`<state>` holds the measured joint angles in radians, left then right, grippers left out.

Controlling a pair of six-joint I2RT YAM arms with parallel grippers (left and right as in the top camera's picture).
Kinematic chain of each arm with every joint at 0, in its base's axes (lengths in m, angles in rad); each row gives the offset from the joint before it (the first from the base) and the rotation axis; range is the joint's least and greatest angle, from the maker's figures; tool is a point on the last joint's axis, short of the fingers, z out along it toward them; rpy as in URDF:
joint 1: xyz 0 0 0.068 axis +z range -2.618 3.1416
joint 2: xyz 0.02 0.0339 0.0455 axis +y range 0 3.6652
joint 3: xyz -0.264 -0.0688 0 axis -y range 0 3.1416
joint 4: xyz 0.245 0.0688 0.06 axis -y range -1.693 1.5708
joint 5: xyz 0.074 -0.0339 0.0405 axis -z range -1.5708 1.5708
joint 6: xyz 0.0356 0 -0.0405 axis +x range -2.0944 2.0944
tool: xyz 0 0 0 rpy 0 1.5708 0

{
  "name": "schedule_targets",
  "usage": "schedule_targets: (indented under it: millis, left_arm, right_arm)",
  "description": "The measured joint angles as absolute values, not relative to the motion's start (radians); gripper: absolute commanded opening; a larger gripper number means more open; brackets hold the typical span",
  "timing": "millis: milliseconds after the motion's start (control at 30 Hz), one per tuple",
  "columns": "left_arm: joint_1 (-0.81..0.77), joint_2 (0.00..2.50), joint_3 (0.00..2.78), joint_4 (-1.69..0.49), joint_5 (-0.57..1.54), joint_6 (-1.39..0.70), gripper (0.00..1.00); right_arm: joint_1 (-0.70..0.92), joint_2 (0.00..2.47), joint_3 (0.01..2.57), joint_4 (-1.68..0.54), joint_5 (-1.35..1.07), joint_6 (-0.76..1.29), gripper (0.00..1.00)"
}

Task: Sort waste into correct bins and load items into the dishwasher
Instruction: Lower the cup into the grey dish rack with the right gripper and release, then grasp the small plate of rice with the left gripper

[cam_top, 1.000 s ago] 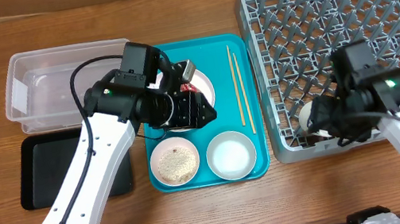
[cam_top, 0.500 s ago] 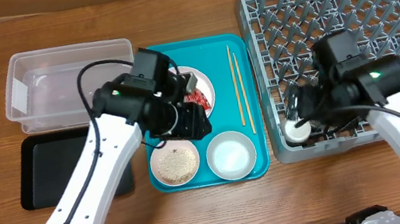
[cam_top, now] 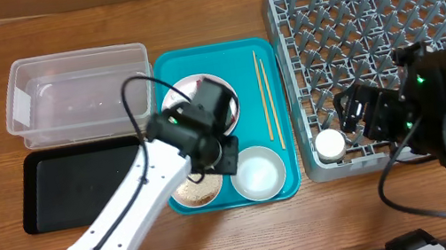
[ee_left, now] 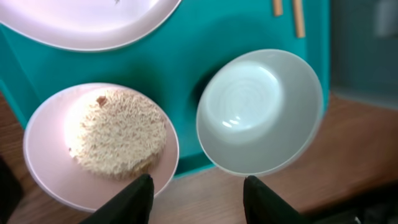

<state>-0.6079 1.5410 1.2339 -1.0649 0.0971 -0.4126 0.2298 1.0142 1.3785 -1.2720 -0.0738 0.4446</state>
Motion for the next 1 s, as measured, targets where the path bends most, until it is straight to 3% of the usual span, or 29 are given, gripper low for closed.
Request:
schedule_targets:
  millis: [300,567,800,867,967,1000]
  left_arm:
    - [-0.652,1.560,0.989,-0.831,-0.115,-0.646,0.43]
    - [-0.653,1.568,0.982,-0.735,-0.140,-0.679,0.43]
    - [-0.653,1.587,0.982,-0.726,-0.135,-0.678,0.34]
    - [-0.653,1.615,0.982,-0.711,-0.135,-0.678,0.27]
    - [-0.652,1.675,0.982,-0.694,-0.126,-0.678,0.04]
    - [-0.652,1.695,0.982,-0.694,-0.119,-0.680,0.04]
  right_arm:
    - [0.230,0.993,1.378,-1.302,-0.074,0.444,1.00]
    - [0.230,0.993,1.378,-1.303,-0.074,0.444,1.00]
    - [0.230,0.993,1.378,-1.309,-0.074,0.445,1.00]
    - [0.230,0.993,1.378,-1.310,-0.074,0.444,1.00]
    - [0.230,0.993,1.378,-1.310,-0.074,0.444,1.00]
    - [0.230,0.993,1.378,-1.311,-0.074,0.444,1.00]
